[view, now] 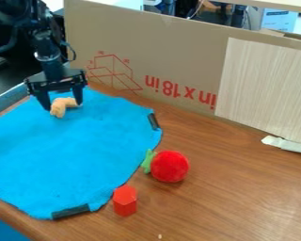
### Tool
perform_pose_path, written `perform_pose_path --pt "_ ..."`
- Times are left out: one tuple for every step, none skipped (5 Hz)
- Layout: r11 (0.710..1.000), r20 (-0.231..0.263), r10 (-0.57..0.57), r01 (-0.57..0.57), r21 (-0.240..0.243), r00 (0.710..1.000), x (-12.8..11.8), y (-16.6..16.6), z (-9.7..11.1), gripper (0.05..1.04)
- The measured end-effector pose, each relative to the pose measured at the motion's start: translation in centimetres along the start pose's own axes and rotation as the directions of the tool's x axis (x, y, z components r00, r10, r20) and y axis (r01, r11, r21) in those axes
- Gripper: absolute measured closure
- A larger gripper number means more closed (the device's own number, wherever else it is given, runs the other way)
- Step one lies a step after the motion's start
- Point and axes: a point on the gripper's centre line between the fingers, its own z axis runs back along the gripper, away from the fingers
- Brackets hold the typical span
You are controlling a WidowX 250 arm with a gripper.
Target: Move the orange toy beside the tomato
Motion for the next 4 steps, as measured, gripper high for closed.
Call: perform_pose_path --pt "1.0 -0.018 0.005 -0.005 0.027 1.0 0.4 0.2 -0.4 0.083" --pt "0.999 -0.026 -0.001 0.002 0.047 1.0 0.6 0.5 -0.8 0.083" --pt "0.998 -0.022 -0.002 0.003 0.06 1.0 0.8 0.6 -0.9 0.083" --pt "0.997 -0.033 0.009 -0.006 0.083 0.999 0.5 1.0 -1.9 0.083"
